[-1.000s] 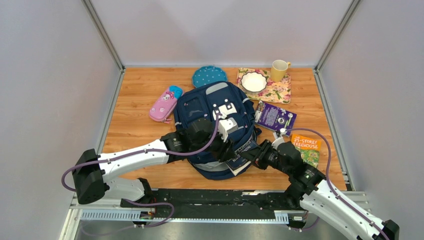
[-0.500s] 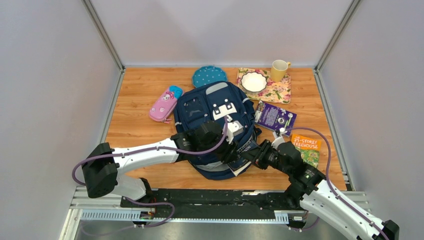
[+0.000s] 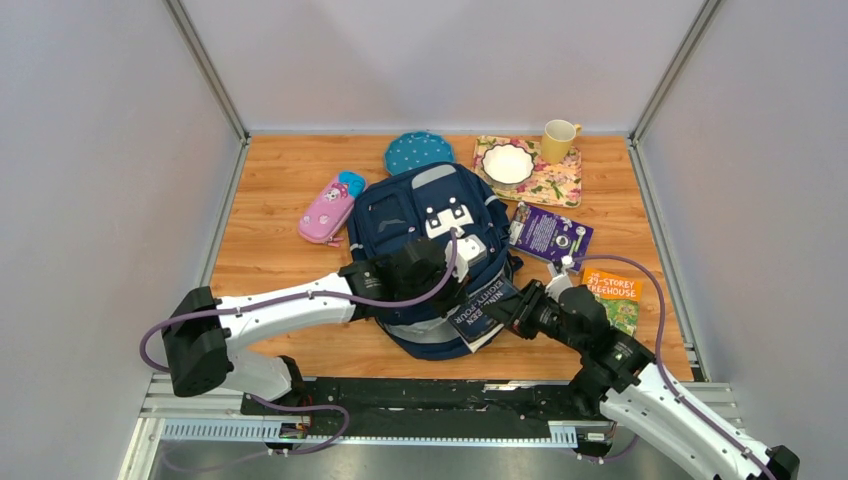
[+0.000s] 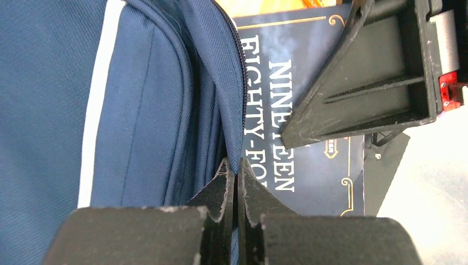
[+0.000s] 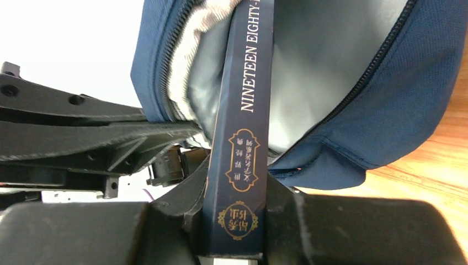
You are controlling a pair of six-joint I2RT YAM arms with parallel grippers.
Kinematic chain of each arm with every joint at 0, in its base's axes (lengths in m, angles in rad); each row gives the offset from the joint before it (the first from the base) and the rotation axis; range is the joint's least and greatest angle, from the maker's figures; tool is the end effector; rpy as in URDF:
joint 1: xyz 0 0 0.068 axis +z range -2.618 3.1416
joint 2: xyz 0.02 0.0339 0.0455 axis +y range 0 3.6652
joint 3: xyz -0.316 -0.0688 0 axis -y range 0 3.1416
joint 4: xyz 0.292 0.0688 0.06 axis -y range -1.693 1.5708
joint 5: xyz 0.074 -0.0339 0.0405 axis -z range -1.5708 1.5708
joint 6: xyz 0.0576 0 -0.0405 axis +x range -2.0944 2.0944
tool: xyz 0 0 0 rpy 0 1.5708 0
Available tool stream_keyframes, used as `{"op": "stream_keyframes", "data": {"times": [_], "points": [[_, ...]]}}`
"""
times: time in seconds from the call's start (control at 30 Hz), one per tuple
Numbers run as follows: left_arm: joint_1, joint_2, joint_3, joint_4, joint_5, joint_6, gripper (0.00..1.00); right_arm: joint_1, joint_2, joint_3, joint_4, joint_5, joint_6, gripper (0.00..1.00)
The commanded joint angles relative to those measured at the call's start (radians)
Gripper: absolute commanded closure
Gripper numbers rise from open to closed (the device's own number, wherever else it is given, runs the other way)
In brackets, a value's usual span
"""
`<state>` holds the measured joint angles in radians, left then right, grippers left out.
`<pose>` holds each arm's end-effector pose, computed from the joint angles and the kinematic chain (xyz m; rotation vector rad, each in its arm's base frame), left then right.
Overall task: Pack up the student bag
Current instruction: Place the book in the student bag.
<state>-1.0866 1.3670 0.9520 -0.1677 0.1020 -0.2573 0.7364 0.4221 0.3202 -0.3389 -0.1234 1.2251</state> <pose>0.1610 -0.3188 0.2879 0.9783 2.0666 -0.8576 0.1041 0.1039 0.2170 0.4671 2.2440 1.2852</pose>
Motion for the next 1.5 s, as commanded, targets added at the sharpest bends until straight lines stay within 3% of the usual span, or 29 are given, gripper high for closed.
{"op": "stream_keyframes", "data": {"times": [0.0,0.2,0.3,0.5,0.73,0.97,1.2,1.27,1.37,1.47], "points": [[0.002,-0.046,0.224,-0.102,-0.100,0.124,1.00,-0.002,-0.095,0.045,0.187,0.014,0.001,1.00],[0.004,-0.043,0.488,-0.236,-0.206,0.251,1.00,-0.002,-0.163,0.042,0.192,0.022,0.037,1.00],[0.004,-0.025,0.527,-0.273,-0.216,0.256,1.00,-0.002,-0.161,0.023,0.254,0.004,0.092,1.00],[0.004,-0.028,0.478,-0.239,-0.179,0.237,1.00,-0.002,-0.057,-0.016,0.471,-0.018,0.143,1.00],[0.004,-0.060,0.465,-0.220,-0.156,0.213,1.00,-0.008,0.122,0.023,0.526,0.054,0.109,1.00],[0.004,-0.059,0.455,-0.210,-0.142,0.190,1.00,-0.022,0.455,0.022,1.007,0.056,0.137,1.00],[0.004,-0.071,0.413,-0.176,-0.116,0.159,1.00,-0.055,0.670,0.076,1.175,0.105,0.146,1.00],[0.002,-0.069,0.416,-0.188,-0.133,0.167,1.00,-0.083,0.713,0.062,1.326,0.041,0.217,1.00],[0.004,-0.078,0.415,-0.187,-0.127,0.167,1.00,-0.083,0.681,0.103,1.179,0.053,0.224,1.00],[0.004,-0.083,0.421,-0.207,-0.165,0.177,1.00,-0.088,0.646,0.099,1.190,-0.007,0.246,1.00]]}}
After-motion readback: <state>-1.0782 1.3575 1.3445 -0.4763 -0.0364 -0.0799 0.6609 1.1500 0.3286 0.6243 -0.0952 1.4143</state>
